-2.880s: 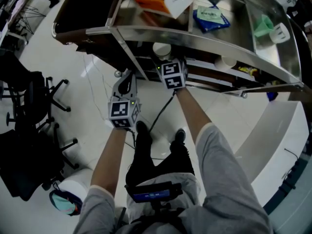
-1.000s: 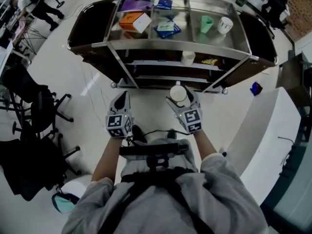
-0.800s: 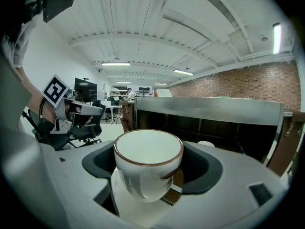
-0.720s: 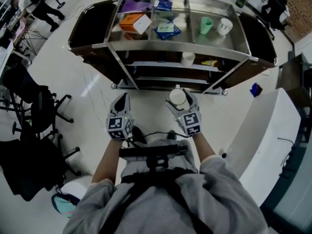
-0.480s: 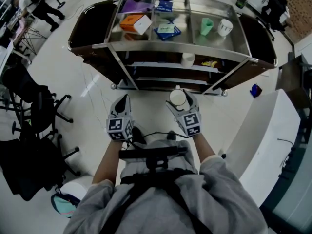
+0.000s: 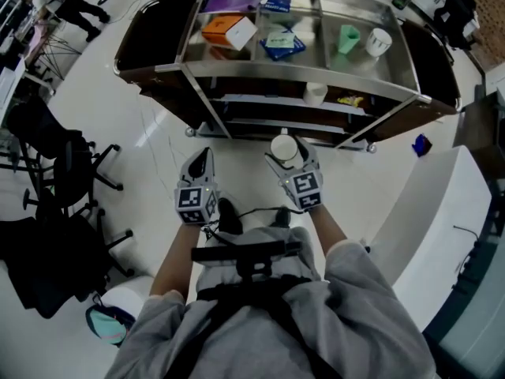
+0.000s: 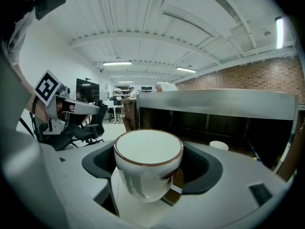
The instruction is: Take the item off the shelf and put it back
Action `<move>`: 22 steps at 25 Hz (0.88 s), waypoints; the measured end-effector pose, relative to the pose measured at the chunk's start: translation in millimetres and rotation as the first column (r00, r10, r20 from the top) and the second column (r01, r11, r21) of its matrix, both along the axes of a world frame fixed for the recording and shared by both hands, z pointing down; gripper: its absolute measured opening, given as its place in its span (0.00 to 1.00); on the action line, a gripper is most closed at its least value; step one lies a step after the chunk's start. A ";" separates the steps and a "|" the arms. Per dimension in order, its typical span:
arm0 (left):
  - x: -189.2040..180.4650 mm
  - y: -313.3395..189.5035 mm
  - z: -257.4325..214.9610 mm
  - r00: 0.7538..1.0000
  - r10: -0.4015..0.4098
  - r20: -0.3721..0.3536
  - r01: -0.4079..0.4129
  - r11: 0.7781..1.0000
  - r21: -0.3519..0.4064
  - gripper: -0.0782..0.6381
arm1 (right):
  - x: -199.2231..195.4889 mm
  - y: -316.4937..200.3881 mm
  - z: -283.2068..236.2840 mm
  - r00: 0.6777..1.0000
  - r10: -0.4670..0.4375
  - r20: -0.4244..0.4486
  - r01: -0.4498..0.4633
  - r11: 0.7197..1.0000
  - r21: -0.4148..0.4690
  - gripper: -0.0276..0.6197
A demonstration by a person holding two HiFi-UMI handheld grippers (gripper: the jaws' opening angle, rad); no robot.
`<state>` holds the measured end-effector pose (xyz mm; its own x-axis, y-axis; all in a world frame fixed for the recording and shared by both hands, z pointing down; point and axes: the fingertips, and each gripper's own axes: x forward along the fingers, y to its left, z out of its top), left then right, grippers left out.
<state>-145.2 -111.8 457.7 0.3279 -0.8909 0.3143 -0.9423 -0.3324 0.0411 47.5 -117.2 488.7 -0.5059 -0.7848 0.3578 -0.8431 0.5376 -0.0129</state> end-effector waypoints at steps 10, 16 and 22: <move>-14.7 -39.5 21.7 1.000 -0.004 0.026 0.005 1.000 -0.028 0.12 | -54.4 -74.8 29.1 0.999 -0.041 0.013 0.041 0.999 0.008 0.66; -24.6 -68.5 50.4 0.999 -0.012 0.032 0.013 0.999 -0.049 0.12 | -84.5 -124.8 47.7 0.998 -0.041 0.039 0.040 0.999 0.016 0.66; -33.7 -100.2 75.8 0.999 -0.027 0.020 0.028 0.999 -0.045 0.12 | -107.3 -169.2 65.5 0.999 -0.036 0.021 0.036 0.999 0.019 0.67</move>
